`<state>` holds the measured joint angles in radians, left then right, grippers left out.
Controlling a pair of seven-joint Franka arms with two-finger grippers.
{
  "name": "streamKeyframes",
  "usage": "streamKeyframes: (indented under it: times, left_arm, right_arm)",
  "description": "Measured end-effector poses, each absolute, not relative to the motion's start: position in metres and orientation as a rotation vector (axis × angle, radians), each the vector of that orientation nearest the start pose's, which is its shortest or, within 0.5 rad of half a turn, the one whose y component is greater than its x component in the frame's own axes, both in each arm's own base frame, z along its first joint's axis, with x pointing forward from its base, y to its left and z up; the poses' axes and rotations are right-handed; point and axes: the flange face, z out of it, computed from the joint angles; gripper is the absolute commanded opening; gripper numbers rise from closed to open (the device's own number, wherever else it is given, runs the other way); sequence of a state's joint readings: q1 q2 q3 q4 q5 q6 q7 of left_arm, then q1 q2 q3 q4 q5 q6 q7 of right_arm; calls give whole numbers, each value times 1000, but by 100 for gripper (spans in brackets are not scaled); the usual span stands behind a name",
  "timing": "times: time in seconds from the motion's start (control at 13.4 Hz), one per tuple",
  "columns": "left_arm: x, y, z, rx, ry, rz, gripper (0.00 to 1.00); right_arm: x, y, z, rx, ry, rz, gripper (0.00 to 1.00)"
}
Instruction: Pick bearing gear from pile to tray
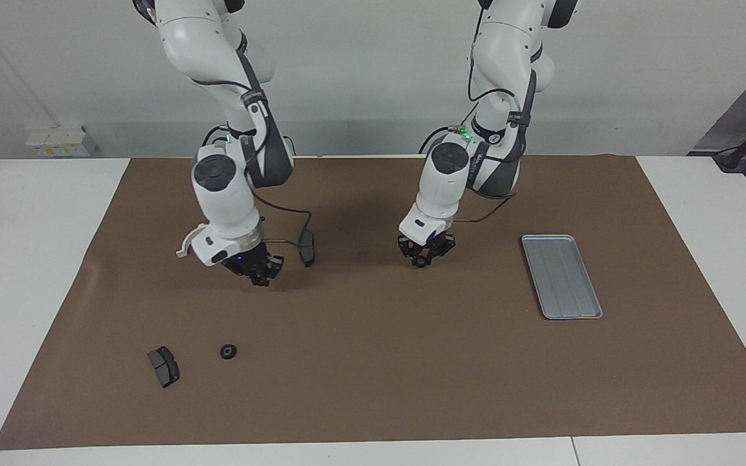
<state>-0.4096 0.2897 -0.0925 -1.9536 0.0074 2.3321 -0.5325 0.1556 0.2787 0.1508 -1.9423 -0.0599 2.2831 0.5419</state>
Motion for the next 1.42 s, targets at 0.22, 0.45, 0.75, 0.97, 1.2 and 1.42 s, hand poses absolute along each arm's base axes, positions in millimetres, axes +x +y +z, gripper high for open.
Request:
streamKeyframes:
  times: [0.22, 0.45, 0.75, 0.97, 1.2, 1.42]
  left_arm:
    - [593, -213, 375, -3187, -168, -110, 0]
    - [613, -122, 386, -3178, -90, -36, 0]
    - [613, -14, 369, -3180, 50, 34, 0]
    - [584, 33, 340, -3176, 189, 72, 28]
    - [562, 53, 326, -3170, 283, 82, 92]
    - [564, 45, 334, -3164, 313, 41, 95]
  right_arm:
    - [563, 270, 357, -3065, 407, -120, 0]
    - [543, 366, 362, -3019, 423, -138, 0]
    - [521, 458, 336, -3038, 430, -113, 0]
    - [511, 485, 317, -3072, 390, -130, 0]
    - [510, 482, 302, -3095, 392, -107, 31]
    - [509, 481, 299, -3100, 391, -104, 100]
